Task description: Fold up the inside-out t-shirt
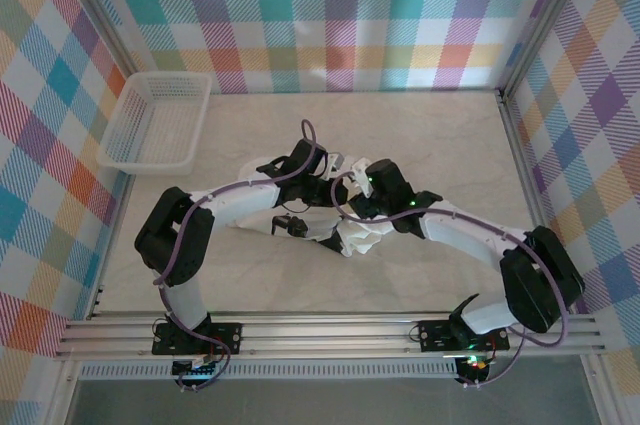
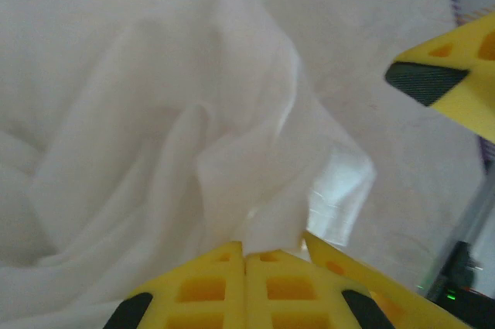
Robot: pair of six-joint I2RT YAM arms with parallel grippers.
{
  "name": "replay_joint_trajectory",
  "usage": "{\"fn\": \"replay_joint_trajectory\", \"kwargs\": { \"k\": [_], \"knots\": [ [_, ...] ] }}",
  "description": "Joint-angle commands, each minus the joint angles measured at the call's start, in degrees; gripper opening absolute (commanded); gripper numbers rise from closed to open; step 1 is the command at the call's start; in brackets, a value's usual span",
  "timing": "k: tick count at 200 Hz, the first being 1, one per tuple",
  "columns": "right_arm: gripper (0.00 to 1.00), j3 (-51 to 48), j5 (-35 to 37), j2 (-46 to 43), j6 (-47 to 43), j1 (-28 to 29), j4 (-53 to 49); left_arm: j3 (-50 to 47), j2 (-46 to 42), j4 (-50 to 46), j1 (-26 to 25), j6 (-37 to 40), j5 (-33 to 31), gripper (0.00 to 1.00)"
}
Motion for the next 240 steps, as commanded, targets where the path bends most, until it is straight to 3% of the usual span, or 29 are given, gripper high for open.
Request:
{"fn": "replay_joint_trajectory", "kwargs": {
  "k": [1, 41, 80, 107, 148, 204, 240],
  "knots": [
    [0.67, -5.68, -5.87, -4.13, -4.90, -0.27, 0.19, -0.35, -4.22, 9.75, 1.09, -5.18, 9.09, 0.00],
    [0.69, -9.70, -5.42, -8.09, -5.53, -0.27, 6.82, 1.19, -4.83, 10.95, 1.39, -5.56, 13.42, 0.00],
    [0.71, -6.72, 8.70, -4.47, -4.42, -0.64, 12.70, 1.06, -5.03, 9.77, 1.35, -4.78, 13.24, 0.00],
    [0.69, -6.31, 11.15, -3.21, -5.79, -1.57, 13.22, 1.09, -5.33, 9.83, 1.39, -4.83, 12.85, 0.00],
    [0.60, -8.57, 6.09, -9.05, -5.90, -2.54, 4.23, 1.98, -5.31, 8.55, 1.39, -3.85, 12.63, 0.00],
    [0.47, -7.57, 10.54, -10.33, -1.50, -4.52, -9.20, 2.43, -4.68, 8.74, 1.39, -3.85, 12.97, 0.00],
    [0.41, -8.13, 9.15, -13.18, 5.00, -10.60, -13.79, 2.59, -4.41, 8.68, 1.40, -3.90, 12.93, 0.00]
  ]
}}
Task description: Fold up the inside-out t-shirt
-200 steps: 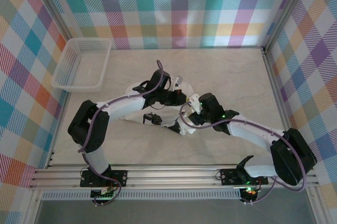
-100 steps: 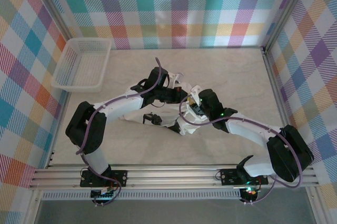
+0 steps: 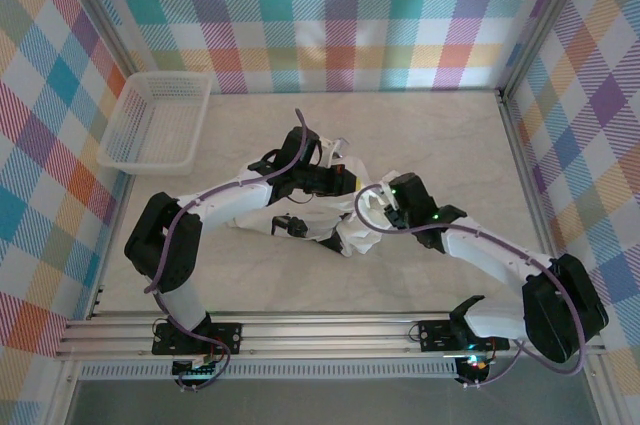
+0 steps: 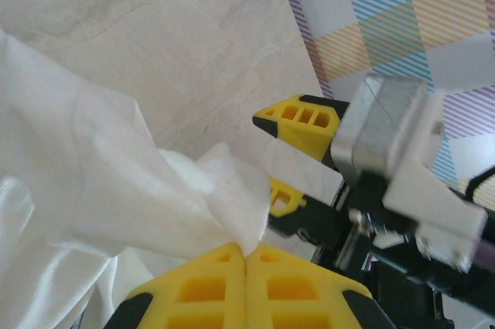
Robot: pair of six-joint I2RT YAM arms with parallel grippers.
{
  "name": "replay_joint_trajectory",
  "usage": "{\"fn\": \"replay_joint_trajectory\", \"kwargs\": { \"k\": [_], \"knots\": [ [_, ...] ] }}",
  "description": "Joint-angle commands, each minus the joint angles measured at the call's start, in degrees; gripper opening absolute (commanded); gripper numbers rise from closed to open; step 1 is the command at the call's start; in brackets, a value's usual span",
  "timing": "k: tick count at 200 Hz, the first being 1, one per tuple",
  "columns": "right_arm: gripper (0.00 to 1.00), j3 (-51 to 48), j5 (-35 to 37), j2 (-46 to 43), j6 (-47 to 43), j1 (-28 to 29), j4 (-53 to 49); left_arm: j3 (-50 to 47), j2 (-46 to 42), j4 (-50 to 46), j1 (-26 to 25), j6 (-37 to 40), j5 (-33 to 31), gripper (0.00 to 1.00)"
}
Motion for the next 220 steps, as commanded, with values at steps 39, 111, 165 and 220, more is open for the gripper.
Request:
{"fn": "replay_joint_trajectory", "kwargs": {
  "k": [39, 111, 165, 220],
  "knots": [
    [0.37, -0.33, -9.68, -5.97, 12.69, -12.11, -7.84, 1.76, -0.78, 0.31, 0.29, 0.80, 1.43, 0.00],
    [0.29, 0.05, -33.05, -8.70, 13.26, -21.38, -6.64, 2.06, -2.70, -7.29, 2.89, 3.30, -4.40, 0.00],
    [0.00, 1.84, -69.52, -6.71, 20.12, -15.49, -2.78, -1.79, -3.06, -13.94, 5.88, 2.94, -12.90, 0.00],
    [0.20, 8.84, -55.08, -9.77, 25.24, -3.99, -2.14, -9.42, -6.77, -15.71, 9.95, 2.14, -22.08, 0.12]
  ]
}}
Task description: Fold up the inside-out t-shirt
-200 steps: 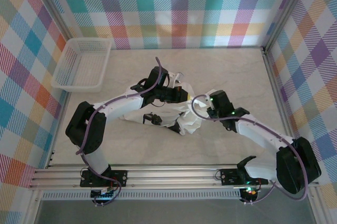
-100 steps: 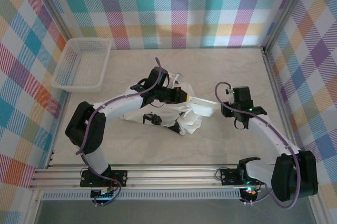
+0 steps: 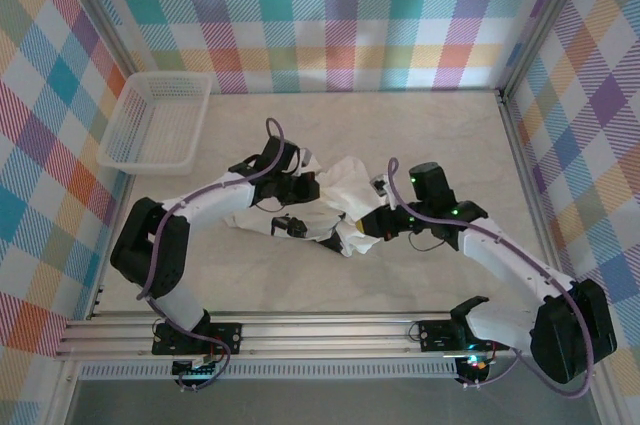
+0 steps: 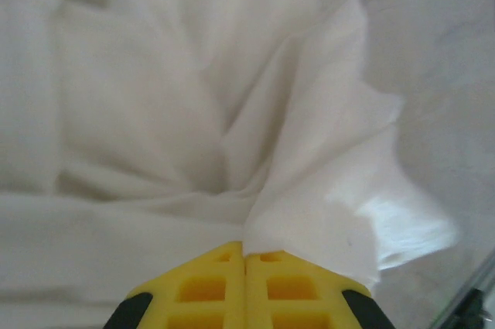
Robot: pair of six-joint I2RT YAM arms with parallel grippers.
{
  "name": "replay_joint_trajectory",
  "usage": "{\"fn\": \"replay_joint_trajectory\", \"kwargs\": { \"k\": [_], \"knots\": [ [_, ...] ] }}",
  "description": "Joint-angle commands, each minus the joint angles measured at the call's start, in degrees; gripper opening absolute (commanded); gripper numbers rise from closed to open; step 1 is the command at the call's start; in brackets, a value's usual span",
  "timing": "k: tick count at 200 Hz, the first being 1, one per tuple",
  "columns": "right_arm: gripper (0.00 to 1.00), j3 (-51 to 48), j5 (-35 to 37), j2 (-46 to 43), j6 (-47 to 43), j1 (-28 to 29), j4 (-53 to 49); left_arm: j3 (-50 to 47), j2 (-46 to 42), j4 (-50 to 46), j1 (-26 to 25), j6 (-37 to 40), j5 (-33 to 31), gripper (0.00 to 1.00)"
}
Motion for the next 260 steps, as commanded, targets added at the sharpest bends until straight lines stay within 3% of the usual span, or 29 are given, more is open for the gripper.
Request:
{"fn": "replay_joint_trajectory", "kwargs": {
  "k": [1, 16, 35, 54, 75, 98, 126, 149, 173, 198, 215, 260],
  "knots": [
    [0.21, 4.24, 9.11, -3.96, 1.37, 0.19, 1.03, -2.19, -2.36, -1.47, 3.10, -0.32, -4.15, 0.13],
    [0.45, 1.97, 24.28, -8.12, -8.03, 0.20, 0.43, -2.74, -3.07, -0.84, 4.17, -0.32, -2.42, 0.25],
    [0.61, -1.48, 41.76, -10.40, -27.01, 0.20, 1.95, -2.62, -4.08, -0.79, 4.49, 0.46, -0.78, 0.36],
    [0.71, -3.49, 41.78, -8.44, -53.59, 0.16, -1.15, -3.17, -5.22, 1.11, 4.49, 0.82, 0.95, 0.43],
    [0.78, -3.67, 42.90, -4.80, -68.39, 0.11, -4.34, -4.63, -6.32, 3.76, 4.49, 0.36, 2.86, 0.48],
    [0.83, -5.78, 37.32, -2.80, -81.57, 0.11, -4.42, -6.16, -6.99, 6.85, 4.49, -1.01, 4.67, 0.52],
    [0.85, -9.58, 35.90, -0.96, -88.37, 0.11, 5.15, -7.50, -8.12, 8.59, 4.50, -1.38, 5.34, 0.56],
    [0.82, -9.32, 37.81, 2.07, -88.38, 0.11, 12.72, -8.25, -8.38, 9.18, 4.49, -1.29, 5.78, 0.56],
    [0.77, -8.15, 35.91, 4.28, -88.16, 0.03, 15.07, -8.47, -8.06, 9.57, 4.49, -1.29, 6.40, 0.56],
    [0.59, -6.96, 34.08, 7.19, -89.30, 0.03, 13.66, -8.80, -7.92, 10.11, 4.49, -1.27, 6.53, 0.56],
    [0.52, -6.90, 34.39, 8.41, -89.39, 0.03, 14.88, -8.98, -7.83, 10.33, 4.50, -1.35, 6.82, 0.56],
    [0.51, -6.35, 32.08, 9.27, -89.50, 0.16, 16.57, -9.50, -7.65, 10.67, 4.49, -1.35, 6.92, 0.56]
  ]
}}
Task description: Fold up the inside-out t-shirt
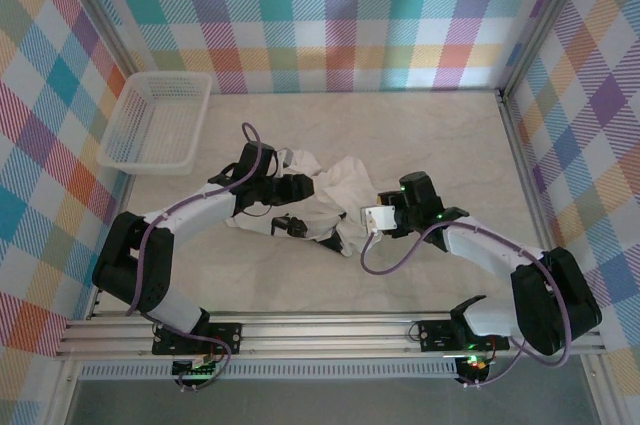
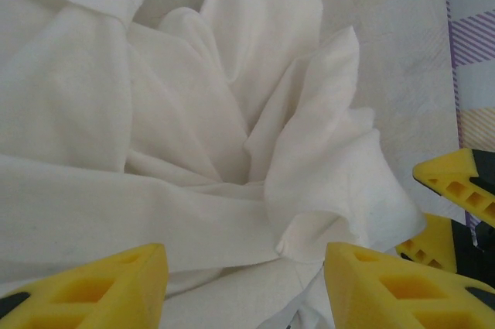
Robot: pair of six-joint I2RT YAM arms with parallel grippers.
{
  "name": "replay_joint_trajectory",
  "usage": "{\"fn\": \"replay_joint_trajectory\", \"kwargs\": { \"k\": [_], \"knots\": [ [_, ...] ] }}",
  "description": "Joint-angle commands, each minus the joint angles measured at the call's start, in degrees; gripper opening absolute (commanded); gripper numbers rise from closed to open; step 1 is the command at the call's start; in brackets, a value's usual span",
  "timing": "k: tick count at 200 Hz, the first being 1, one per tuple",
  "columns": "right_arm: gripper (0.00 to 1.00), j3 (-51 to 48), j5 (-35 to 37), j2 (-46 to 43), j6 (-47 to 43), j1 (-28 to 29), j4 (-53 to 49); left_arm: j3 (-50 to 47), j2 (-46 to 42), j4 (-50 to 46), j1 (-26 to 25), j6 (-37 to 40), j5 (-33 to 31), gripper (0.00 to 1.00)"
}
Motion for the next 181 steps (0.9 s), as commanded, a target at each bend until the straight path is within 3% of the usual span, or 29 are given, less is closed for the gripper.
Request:
{"fn": "replay_joint_trajectory", "kwargs": {
  "k": [1, 51, 85, 124, 181],
  "knots": [
    [0.51, 1.69, -3.85, 0.09, -1.01, 0.05, 2.44, -1.09, -1.40, 1.86, 0.01, -0.21, 1.37, 0.56],
    [0.43, 1.10, -7.37, -1.04, -1.56, 0.16, 4.63, -1.24, -1.23, 2.12, 0.01, -0.48, 1.74, 0.56],
    [0.33, 1.77, -15.09, -1.16, -4.91, 0.68, -2.03, -1.26, -1.19, 1.85, 0.01, -0.62, 1.64, 0.56],
    [0.29, 1.49, -15.60, 0.76, -8.63, 0.86, -5.98, -1.73, -1.23, 2.61, 0.03, -1.58, 1.68, 0.56],
    [0.09, 1.94, -12.32, 3.35, -10.68, 0.95, -4.20, -1.65, -1.49, 2.22, 0.01, -1.81, 1.64, 0.56]
  ]
}}
